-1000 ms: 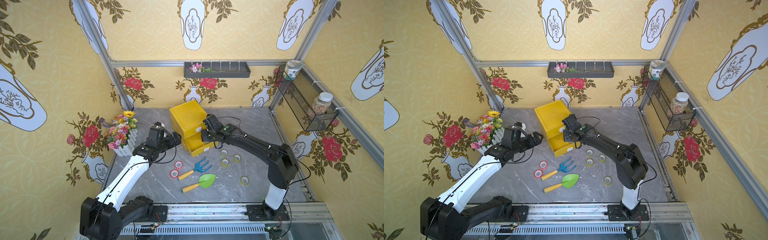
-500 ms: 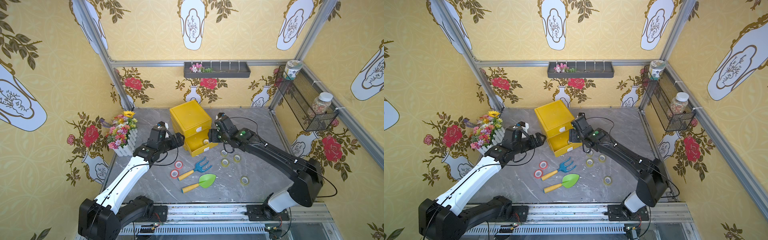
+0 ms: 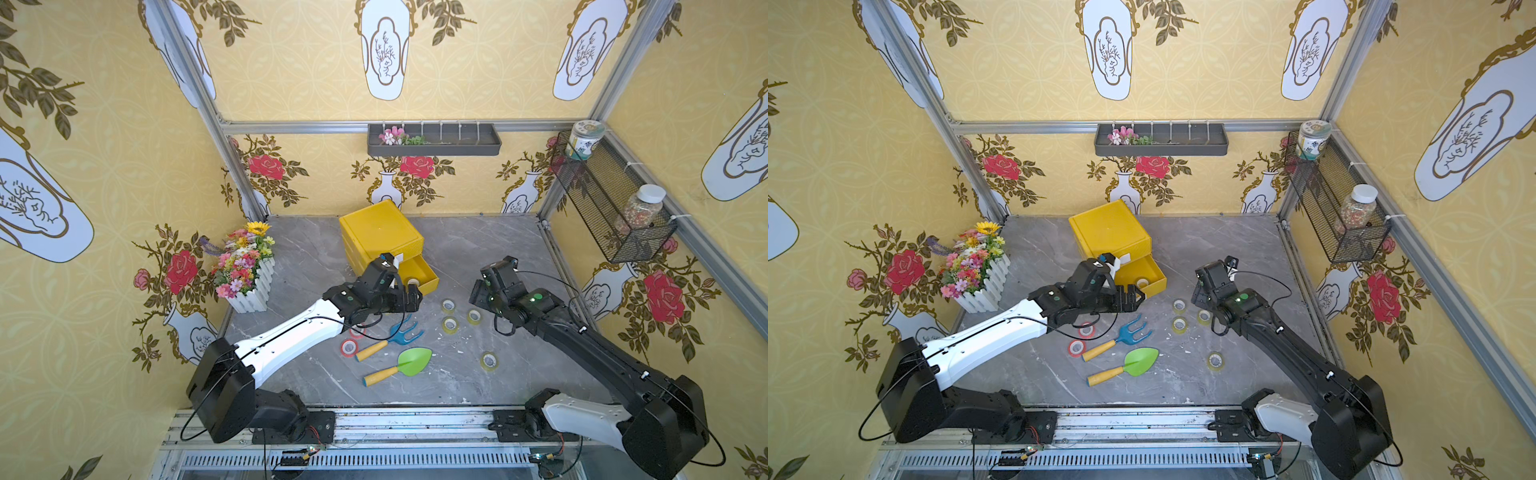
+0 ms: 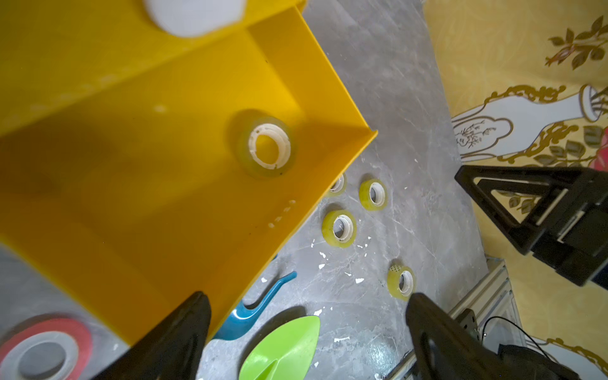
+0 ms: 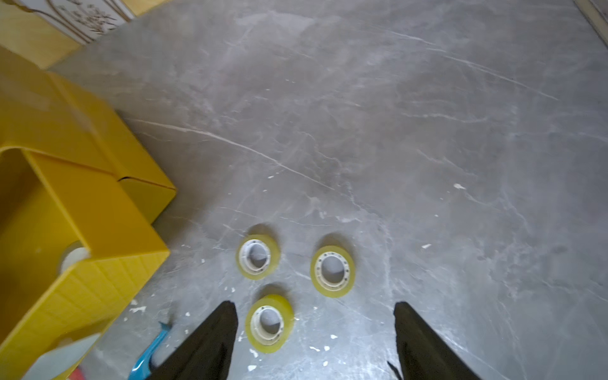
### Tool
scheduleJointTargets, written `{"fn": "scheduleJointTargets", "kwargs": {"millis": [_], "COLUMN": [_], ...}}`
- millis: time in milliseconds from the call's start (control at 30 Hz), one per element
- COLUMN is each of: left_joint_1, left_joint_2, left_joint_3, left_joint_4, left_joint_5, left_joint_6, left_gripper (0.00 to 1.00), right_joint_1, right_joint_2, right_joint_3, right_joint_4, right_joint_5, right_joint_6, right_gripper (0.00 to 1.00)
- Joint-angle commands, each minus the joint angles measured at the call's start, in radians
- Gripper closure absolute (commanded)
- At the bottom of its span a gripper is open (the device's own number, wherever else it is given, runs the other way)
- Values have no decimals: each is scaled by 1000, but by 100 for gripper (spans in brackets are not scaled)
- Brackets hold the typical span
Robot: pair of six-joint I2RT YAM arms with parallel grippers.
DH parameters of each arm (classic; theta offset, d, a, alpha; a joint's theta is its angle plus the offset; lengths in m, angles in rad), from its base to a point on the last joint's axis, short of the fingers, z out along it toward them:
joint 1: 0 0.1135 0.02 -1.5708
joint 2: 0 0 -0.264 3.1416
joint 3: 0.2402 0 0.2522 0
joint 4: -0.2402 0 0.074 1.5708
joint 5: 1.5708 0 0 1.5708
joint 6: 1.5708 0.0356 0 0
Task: Place the transparent tape into the drawer according to color
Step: Place the tape in the drawer, then adjust the storage box at the center of the board.
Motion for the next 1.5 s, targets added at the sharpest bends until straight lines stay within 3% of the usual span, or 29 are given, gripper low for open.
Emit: {"fn": "scheduleJointTargets", "kwargs": {"millis": [0,233,333,700,800,933,1133,1233,1467], "left_joint_1": [-71,-164,-194,-171,-141,-100,57,136,295], "left_joint_2": [89,338,388,218,172,-2,-257,-299,-332], "left_joint_3": [69,249,288,218,202,111,-19,-55,-225], "left_joint_4": [38,-37,-71,-68,-94,-52,-24,-44,49], "left_joint_5": [19,67,27,-125,-152,-238,-309,-274,-170], "left_joint_6": [57,151,169,144,123,71,-5,-17,-122], "left_gripper": [2,6,8,6,6,7,17,21,44], "right_joint_1": [-52,-158,-171,-111,-42,33,58,133,209], "right_joint_2": [-19,-65,-83,-9,8,27,42,57,40], "right_joint_3": [-43,-119,-130,-148,-132,-93,-96,-95,-99], "right_joint_4": [-14,23,37,171,213,184,194,189,164], "right_joint_5": [9,-47,-61,-193,-194,-128,-146,-120,-47], "right_joint_6": [66,94,87,26,-6,-14,-10,3,41], "right_gripper": [21,21,21,27,27,27,32,33,33]}}
